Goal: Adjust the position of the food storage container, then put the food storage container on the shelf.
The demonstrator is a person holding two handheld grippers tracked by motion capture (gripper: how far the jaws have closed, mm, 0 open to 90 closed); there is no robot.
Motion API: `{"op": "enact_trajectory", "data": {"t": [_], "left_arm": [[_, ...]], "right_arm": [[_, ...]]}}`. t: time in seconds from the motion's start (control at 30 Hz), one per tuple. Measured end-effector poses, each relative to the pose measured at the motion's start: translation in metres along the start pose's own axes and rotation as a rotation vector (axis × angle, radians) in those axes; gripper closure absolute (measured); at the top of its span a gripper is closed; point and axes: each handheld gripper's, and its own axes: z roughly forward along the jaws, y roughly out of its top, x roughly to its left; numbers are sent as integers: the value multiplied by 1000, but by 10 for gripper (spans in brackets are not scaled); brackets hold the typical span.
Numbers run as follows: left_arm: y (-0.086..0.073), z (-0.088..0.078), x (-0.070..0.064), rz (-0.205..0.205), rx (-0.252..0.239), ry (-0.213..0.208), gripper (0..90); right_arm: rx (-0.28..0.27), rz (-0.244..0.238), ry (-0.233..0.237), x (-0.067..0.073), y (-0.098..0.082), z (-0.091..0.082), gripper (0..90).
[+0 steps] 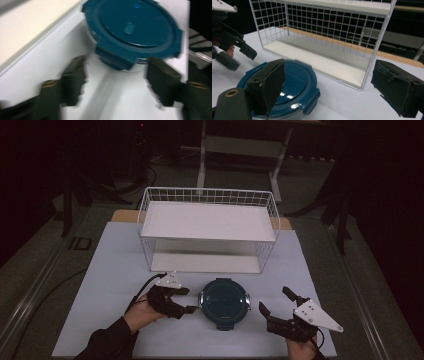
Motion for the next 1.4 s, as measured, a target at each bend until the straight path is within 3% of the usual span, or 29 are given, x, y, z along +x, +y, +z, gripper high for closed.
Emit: {"op": "enact_trajectory", "data": {"t": [0.13,0.2,0.27,0.3,0.4,0.47,0.53,0.57,0.63,0.7,0.8,0.87,0.9,0.93,1.0,1.03,1.23,1.4], "left_arm": [[5,3,-2,-36,22,-3,39],[7,5,-1,-65,13,-15,8],[10,6,0,-111,6,-10,8],[12,7,2,-156,4,8,8],[16,7,4,-237,-21,18,9],[18,6,6,-271,-28,9,11],[18,7,8,-318,-43,4,13],[17,8,11,-364,-38,-4,25],[15,10,15,-402,-45,7,47],[12,13,18,-431,-46,9,47],[8,19,23,-499,-25,-29,53],[6,22,25,-552,-18,-59,66],[6,22,25,-552,-18,-59,67],[3,24,29,-613,-32,-128,71],[2,27,31,-657,-19,-150,155],[2,29,31,-670,-13,-158,156],[1,37,34,-741,27,-204,332],[-2,43,36,-760,50,-258,493]], "right_arm": [[-14,-4,-8,2,1,0,115],[-16,-25,-3,4,2,0,115],[-17,-46,-7,6,3,1,131],[-17,-52,-9,7,3,0,135],[-24,-50,-13,7,4,1,139],[-38,-25,16,4,5,1,144],[-18,31,42,1,6,0,149],[-7,34,40,0,6,1,149],[6,44,58,0,5,3,150],[29,17,65,2,5,6,150],[50,2,114,4,6,10,132],[62,-5,122,5,8,12,128],[62,-5,122,5,8,12,128],[74,8,133,5,9,14,110],[74,2,120,6,10,15,104],[70,-5,104,8,11,15,102],[72,-9,113,10,12,16,102],[82,1,119,8,12,16,102]]}}
